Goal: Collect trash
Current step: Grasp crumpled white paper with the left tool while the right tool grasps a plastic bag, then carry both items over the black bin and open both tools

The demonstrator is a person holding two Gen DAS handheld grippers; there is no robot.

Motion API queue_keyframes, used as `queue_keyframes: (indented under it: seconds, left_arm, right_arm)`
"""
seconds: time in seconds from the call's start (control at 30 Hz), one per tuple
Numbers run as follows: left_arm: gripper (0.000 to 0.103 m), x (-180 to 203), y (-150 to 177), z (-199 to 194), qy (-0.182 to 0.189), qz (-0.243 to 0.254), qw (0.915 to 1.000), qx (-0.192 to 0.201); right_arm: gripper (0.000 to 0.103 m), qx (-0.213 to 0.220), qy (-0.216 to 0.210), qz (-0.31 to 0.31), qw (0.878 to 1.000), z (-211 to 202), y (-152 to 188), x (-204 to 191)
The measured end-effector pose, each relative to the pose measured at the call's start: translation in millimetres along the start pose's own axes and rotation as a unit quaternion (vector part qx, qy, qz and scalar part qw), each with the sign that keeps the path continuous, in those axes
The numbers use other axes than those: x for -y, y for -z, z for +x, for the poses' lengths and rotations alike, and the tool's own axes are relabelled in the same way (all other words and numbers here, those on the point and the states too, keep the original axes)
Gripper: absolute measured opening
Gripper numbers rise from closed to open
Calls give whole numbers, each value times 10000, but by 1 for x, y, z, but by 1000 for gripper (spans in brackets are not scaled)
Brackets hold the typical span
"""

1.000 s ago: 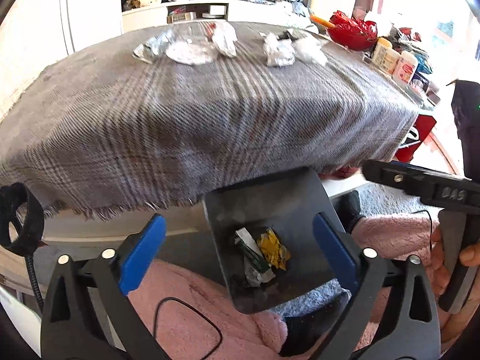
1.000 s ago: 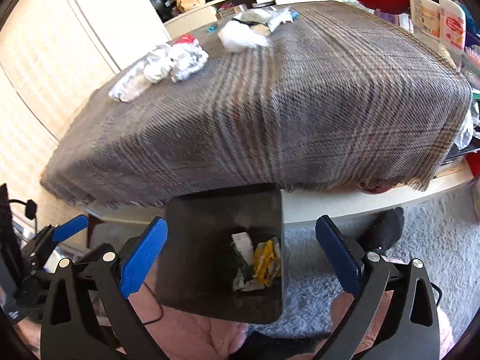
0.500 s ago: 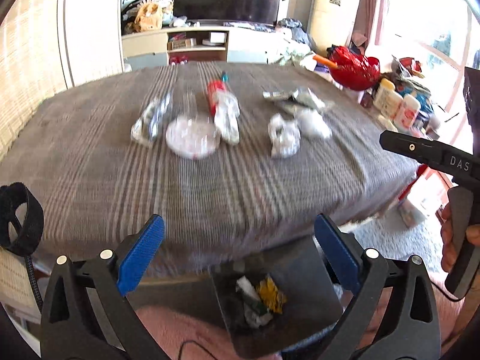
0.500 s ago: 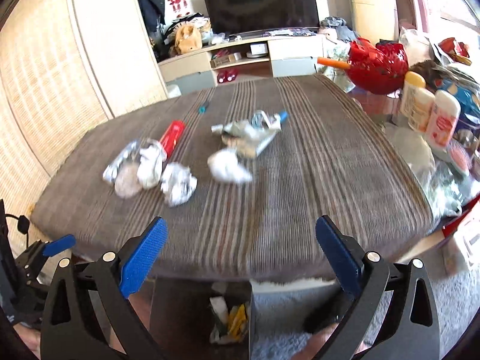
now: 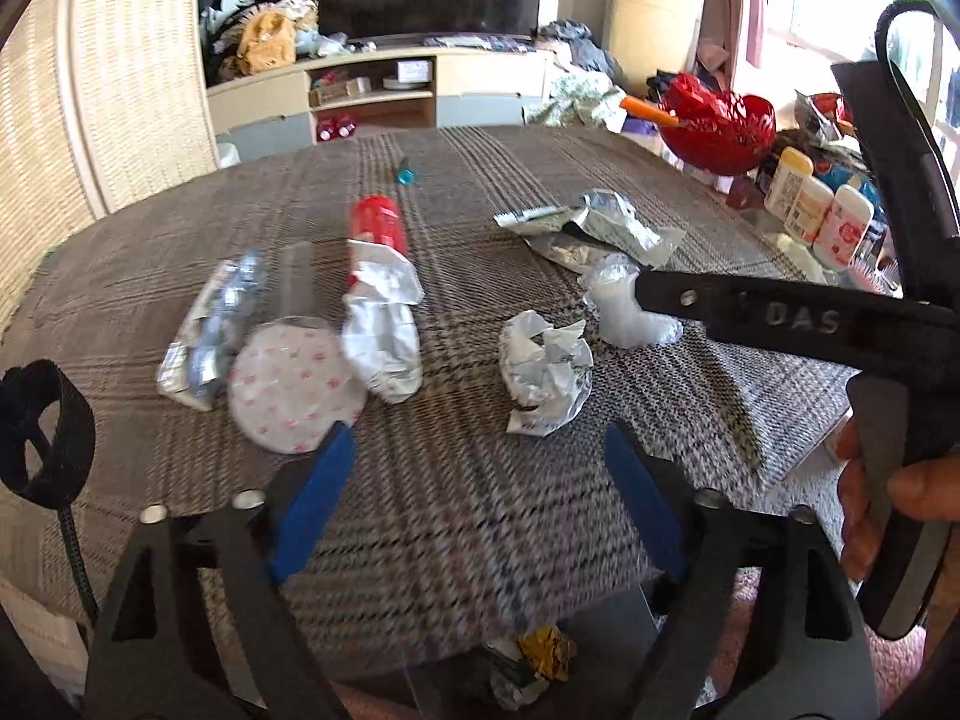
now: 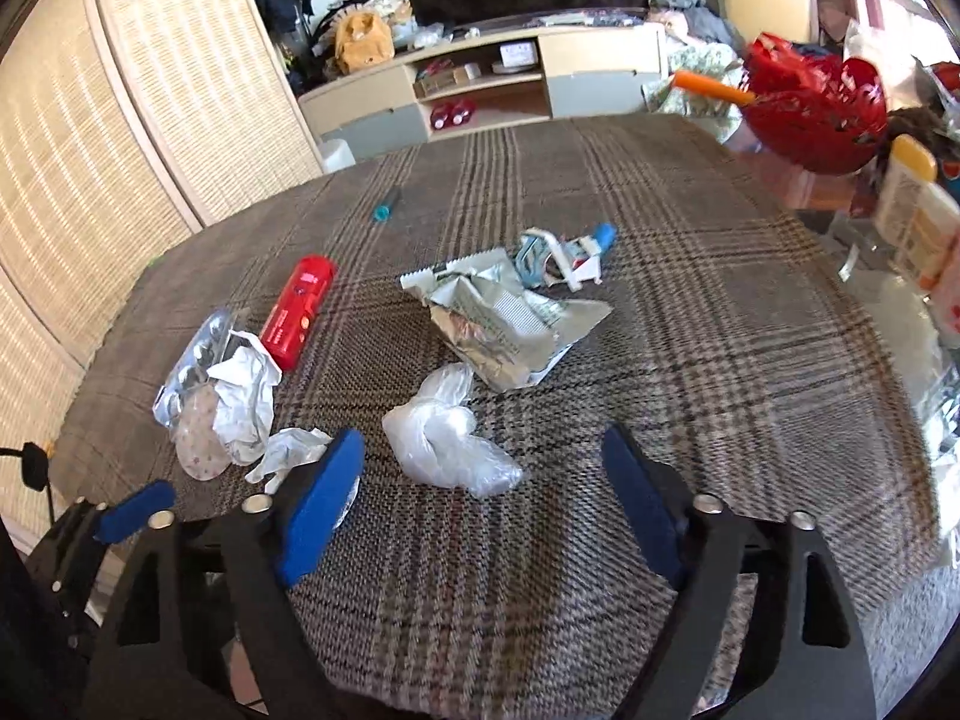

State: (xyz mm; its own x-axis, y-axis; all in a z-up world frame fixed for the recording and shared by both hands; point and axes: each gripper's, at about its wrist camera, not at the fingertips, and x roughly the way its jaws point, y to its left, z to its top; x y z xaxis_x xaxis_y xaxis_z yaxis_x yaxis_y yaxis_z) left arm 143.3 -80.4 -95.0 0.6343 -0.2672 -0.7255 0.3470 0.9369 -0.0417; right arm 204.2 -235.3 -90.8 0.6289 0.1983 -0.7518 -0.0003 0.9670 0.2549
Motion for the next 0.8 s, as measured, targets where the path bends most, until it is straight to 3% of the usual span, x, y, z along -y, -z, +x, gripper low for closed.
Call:
queue_keyframes:
  seconds: [0.07, 0.17, 0.37, 0.43, 0.53, 0.8]
  left_arm:
    - [65, 1, -3, 11, 47, 10, 10000, -47]
    - [62, 4, -6, 25, 43, 55, 9999, -89]
    - [44, 8, -12, 42, 109, 119, 9998, -105]
    - [29, 8, -16, 44, 170, 114, 9997, -101]
    - [22, 6, -18, 44, 267, 132, 9995, -107]
    - [20, 1, -6, 16, 321, 104, 9994, 45]
  right_arm:
    - [61, -128, -55, -30, 9999, 9, -1, 0]
    - [54, -166, -65, -70, 9998, 15, -1, 1]
    - [30, -174, -168, -157, 9996, 16, -3, 1]
    - [27, -172, -159, -198, 9995, 16, -2, -2]
    - [24, -148, -205, -152, 9996, 14, -1, -1]
    - [23, 46, -350, -124, 9993, -13, 6, 0]
